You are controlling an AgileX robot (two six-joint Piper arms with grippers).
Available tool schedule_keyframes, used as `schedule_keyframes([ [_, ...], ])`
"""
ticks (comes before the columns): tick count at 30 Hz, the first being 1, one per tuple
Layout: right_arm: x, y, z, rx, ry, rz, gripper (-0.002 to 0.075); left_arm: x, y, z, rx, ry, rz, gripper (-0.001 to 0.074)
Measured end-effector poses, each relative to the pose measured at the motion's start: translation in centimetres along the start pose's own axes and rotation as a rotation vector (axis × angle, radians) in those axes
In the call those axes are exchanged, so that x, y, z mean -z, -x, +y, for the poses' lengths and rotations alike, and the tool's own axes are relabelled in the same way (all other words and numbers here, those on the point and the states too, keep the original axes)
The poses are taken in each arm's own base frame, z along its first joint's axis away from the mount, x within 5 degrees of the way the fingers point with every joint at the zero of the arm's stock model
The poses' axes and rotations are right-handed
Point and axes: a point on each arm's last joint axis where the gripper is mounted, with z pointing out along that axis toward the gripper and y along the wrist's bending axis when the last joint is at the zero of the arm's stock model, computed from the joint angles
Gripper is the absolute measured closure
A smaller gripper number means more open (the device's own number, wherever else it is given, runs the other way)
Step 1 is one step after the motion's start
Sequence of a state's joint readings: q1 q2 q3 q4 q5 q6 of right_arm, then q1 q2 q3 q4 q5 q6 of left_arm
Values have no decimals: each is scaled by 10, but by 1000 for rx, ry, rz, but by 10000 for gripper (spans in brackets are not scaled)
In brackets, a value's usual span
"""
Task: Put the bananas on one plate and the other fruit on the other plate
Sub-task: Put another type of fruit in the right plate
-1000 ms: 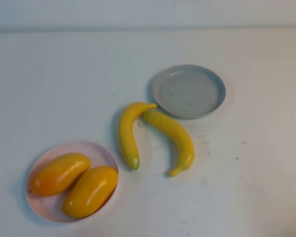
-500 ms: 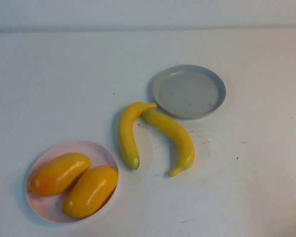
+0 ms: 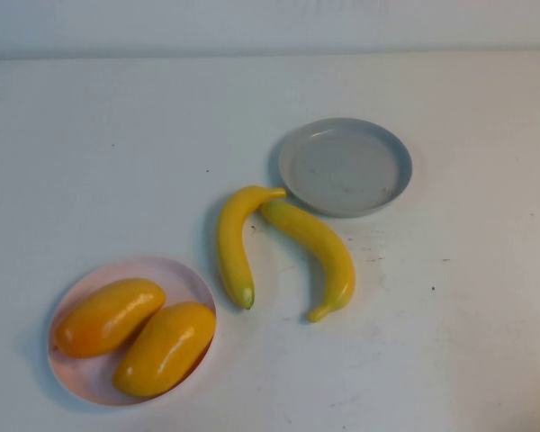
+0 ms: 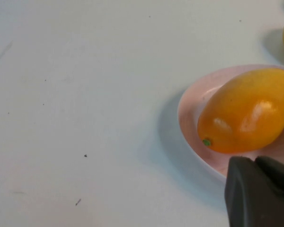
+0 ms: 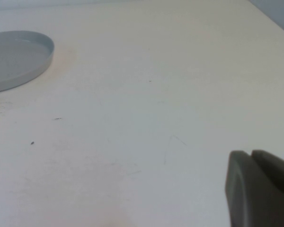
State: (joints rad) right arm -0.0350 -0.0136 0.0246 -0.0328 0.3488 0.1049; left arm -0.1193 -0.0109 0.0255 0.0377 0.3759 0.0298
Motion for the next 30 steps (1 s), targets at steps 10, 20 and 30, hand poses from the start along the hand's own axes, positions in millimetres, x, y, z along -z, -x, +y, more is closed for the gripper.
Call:
schedule_keyframes([
  [10,3,21,5,-229,78,-224,743,0,0,0,0,0,0,738],
  [20,6,29,8,-482,142,-224,743,0,0,0,0,0,0,738],
  [30,24,104,38,-350,270,333,743,0,0,0,0,0,0,738],
])
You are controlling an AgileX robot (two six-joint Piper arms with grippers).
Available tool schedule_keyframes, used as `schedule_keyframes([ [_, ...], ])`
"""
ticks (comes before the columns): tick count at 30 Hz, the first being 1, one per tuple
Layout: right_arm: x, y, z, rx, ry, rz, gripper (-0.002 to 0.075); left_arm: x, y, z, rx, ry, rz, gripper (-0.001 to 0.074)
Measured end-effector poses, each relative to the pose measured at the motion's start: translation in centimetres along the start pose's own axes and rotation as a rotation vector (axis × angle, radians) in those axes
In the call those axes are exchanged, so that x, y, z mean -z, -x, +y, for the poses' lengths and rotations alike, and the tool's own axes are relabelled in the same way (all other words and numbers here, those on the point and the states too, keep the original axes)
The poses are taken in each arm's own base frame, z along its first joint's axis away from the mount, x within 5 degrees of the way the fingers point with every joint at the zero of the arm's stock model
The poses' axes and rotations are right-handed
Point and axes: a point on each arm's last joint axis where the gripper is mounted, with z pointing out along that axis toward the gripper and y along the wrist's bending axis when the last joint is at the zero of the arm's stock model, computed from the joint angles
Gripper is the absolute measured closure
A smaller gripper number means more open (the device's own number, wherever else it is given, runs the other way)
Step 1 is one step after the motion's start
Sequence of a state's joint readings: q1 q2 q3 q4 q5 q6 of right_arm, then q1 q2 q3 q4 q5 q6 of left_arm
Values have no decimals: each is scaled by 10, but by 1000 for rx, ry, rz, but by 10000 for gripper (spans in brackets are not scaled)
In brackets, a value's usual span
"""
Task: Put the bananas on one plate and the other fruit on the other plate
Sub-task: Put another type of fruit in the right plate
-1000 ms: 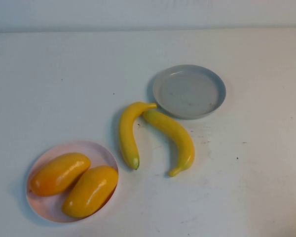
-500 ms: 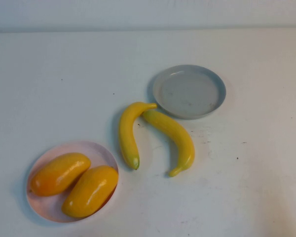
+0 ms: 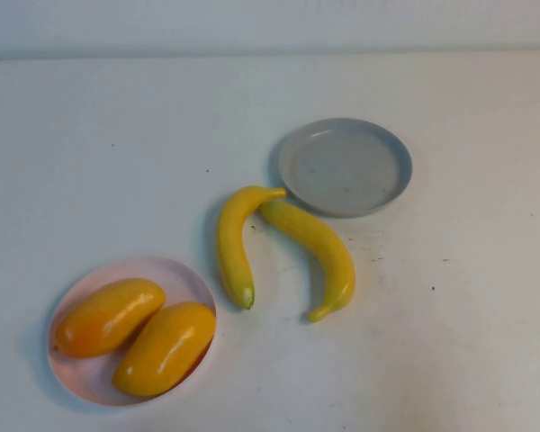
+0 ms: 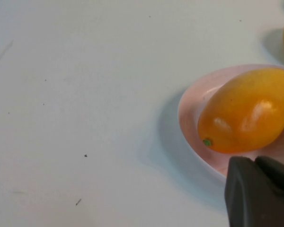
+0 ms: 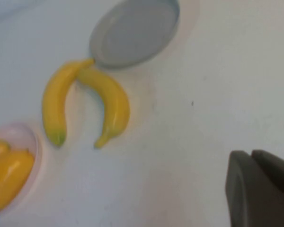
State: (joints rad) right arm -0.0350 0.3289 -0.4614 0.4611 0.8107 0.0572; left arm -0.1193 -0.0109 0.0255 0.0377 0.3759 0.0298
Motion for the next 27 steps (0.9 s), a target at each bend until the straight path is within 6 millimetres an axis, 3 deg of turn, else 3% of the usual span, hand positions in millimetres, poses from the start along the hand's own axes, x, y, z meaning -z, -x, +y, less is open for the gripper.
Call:
schedule_keyframes([
  [6,-23,32,10,47,-40,303,743,0,0,0,0,0,0,738],
  [14,-82,65,11,71,-58,548,743,0,0,0,0,0,0,738],
  [20,-126,64,43,177,-1,643,743,0,0,0,0,0,0,738],
  [27,-183,43,105,381,80,777,743,0,0,0,0,0,0,738],
])
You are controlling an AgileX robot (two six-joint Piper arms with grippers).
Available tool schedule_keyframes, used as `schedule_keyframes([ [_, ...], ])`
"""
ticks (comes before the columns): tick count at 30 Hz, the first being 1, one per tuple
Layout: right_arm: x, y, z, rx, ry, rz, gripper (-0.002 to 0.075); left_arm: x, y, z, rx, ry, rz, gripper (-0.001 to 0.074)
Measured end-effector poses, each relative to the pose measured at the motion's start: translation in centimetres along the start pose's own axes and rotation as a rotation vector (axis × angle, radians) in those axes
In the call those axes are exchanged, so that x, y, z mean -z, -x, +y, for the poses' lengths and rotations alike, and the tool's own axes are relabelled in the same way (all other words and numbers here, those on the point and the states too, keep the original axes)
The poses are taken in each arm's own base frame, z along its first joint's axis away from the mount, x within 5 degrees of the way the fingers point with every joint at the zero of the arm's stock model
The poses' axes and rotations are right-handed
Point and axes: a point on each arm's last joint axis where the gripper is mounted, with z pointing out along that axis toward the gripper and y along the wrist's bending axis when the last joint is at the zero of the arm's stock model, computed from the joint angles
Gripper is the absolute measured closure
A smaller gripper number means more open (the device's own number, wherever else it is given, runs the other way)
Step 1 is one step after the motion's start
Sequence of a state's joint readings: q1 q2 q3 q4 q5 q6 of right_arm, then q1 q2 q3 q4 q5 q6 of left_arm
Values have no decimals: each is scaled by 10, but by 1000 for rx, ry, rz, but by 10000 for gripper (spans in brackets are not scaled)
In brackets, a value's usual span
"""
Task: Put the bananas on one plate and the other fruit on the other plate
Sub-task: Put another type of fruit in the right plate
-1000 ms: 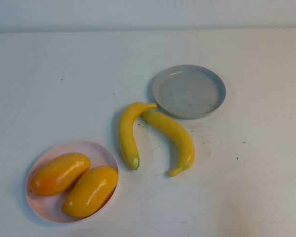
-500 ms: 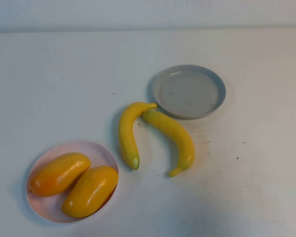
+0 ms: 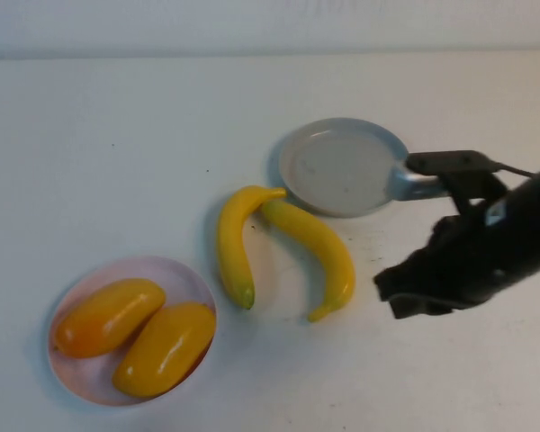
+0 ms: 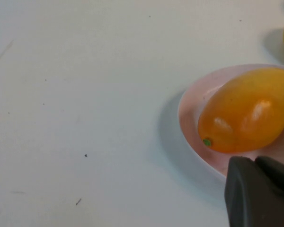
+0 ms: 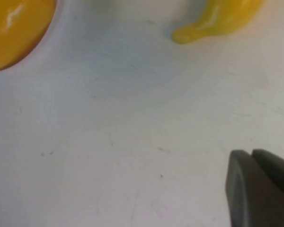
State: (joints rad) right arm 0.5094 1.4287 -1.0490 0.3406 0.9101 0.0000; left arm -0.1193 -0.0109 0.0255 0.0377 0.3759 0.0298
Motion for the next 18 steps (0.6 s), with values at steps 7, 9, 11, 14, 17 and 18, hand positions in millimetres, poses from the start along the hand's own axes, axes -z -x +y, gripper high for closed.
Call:
schedule_keyframes([
  [7,-45,48,30,112,-13,95,617,0,0,0,0,0,0,738],
  [9,-55,62,31,127,-36,118,521,0,0,0,0,0,0,738],
  [11,-62,74,31,118,-58,123,427,0,0,0,0,0,0,738],
  [14,-76,88,29,101,-99,129,316,0,0,0,0,0,0,738],
  [17,-89,102,26,112,-140,122,281,0,0,0,0,0,0,738],
  [18,-92,107,25,113,-152,116,277,0,0,0,0,0,0,738],
])
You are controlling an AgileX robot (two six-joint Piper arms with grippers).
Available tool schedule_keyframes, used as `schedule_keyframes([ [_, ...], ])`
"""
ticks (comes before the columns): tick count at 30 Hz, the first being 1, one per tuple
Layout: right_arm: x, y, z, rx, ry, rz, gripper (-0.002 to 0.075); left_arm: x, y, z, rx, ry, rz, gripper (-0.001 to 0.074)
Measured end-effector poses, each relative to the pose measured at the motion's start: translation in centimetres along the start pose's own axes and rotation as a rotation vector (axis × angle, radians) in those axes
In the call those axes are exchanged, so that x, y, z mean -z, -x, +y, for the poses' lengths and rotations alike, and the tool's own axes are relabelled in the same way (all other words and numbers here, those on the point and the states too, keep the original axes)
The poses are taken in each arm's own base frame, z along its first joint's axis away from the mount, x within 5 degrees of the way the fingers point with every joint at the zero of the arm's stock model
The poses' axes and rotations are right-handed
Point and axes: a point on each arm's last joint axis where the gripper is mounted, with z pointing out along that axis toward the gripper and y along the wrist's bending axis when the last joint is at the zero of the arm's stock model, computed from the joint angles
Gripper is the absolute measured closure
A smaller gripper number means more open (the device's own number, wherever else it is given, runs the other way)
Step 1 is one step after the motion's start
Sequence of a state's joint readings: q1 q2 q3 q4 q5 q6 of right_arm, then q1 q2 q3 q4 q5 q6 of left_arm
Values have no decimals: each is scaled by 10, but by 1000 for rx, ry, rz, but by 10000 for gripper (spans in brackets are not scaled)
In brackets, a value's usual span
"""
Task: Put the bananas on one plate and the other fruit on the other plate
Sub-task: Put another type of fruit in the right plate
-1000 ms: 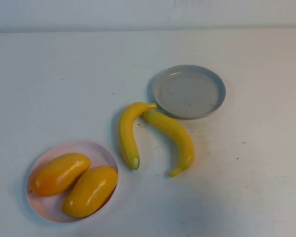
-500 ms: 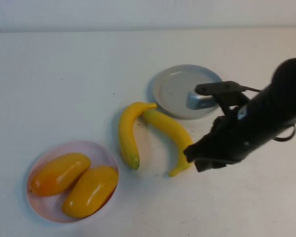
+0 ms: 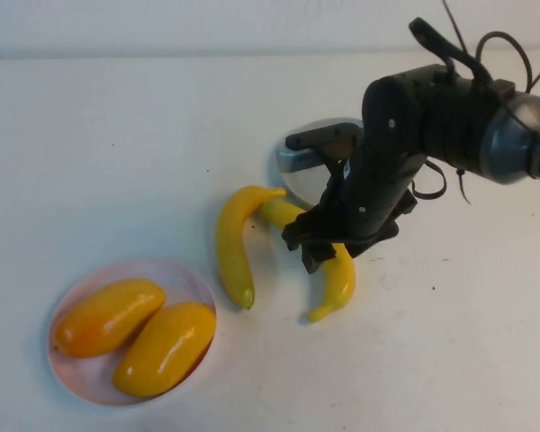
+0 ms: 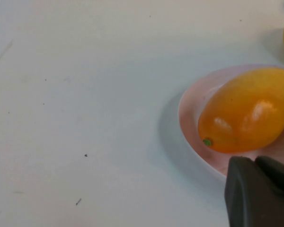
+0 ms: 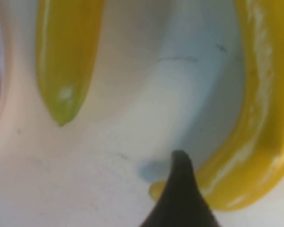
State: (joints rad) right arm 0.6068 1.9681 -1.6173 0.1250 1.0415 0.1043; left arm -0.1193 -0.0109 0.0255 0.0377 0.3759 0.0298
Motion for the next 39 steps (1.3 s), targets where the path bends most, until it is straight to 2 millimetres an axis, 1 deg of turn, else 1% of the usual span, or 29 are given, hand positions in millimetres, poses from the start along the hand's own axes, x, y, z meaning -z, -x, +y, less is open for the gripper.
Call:
schedule_keyframes([
  [3,-13,13,-3,5,-45,6,270,0,0,0,0,0,0,738],
  [6,-26,21,-6,6,-63,21,269,0,0,0,0,0,0,738],
  [11,-43,26,-10,1,-76,50,273,0,0,0,0,0,0,738],
  [13,-50,26,-11,1,-81,68,297,0,0,0,0,0,0,738],
  [15,-56,25,-12,0,-83,80,341,0,0,0,0,0,0,738],
  [18,-57,25,-12,0,-84,84,410,0,0,0,0,0,0,738],
  [21,-57,25,-12,0,-84,86,409,0,0,0,0,0,0,738],
  [23,-55,25,-12,0,-84,88,409,0,0,0,0,0,0,738],
  [26,-41,24,-11,1,-82,77,409,0,0,0,0,0,0,738],
  [28,-25,25,-9,-14,-77,43,409,0,0,0,0,0,0,738],
  [30,1,27,-9,-38,-80,-27,409,0,0,0,0,0,0,738],
  [31,11,28,-11,-49,-83,-56,409,0,0,0,0,0,0,738],
  [33,27,32,-22,-96,-95,-112,410,0,0,0,0,0,0,738],
  [35,31,35,-38,-148,-108,-145,410,0,0,0,0,0,0,738],
  [39,18,45,-74,-224,-143,-166,409,0,0,0,0,0,0,738],
])
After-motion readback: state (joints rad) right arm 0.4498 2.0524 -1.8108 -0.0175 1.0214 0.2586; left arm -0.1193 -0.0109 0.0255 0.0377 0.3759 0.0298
